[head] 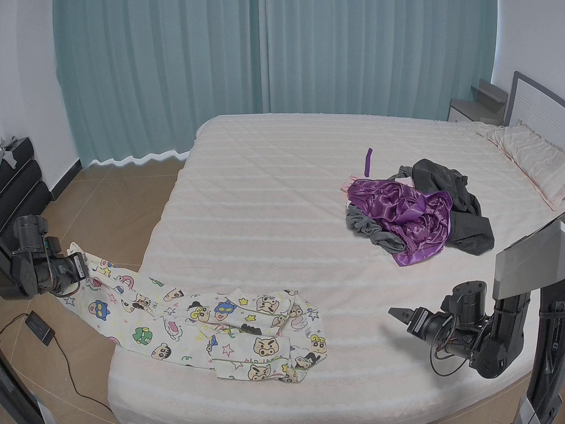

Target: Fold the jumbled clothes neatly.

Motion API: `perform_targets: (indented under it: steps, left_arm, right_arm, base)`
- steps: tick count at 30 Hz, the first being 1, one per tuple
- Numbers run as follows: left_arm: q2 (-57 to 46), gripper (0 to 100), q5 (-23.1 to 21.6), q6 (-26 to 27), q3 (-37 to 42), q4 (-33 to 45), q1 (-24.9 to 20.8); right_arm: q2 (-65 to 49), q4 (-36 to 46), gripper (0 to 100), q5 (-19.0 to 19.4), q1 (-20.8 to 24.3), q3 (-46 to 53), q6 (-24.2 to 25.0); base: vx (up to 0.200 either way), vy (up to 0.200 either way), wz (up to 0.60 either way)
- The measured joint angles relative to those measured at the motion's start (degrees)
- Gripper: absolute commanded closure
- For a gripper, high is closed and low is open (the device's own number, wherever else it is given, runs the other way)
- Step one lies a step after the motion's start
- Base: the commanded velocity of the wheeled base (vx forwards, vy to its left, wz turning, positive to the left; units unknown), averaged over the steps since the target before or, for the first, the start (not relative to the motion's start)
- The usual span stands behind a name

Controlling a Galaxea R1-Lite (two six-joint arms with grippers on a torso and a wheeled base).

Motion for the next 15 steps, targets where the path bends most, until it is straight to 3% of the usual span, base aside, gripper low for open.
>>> perform_targets:
  steps: [6,7,15]
  left_arm:
    - [-1.1,100,7.2,-5.4,2.1,-0.1,-12.9]
    - [-1.3,100,9.4,-7.5,2.5,-0.2,-17.2]
    - [-0.4,100,19.4,-16.7,2.4,-0.4,-38.0]
  right_arm:
    - [0.1,0.0,0,0.0,0.0,0.0,0.0]
    - [0.1,0.0,0,0.0,0.1,0.0,0.0]
    - [0.1,0.0,0,0.0,0.2,0.1,0.0]
  base:
    - [0.000,0.000,0.00]
    - [0.000,0.000,0.00]
    - [0.000,0.000,0.00]
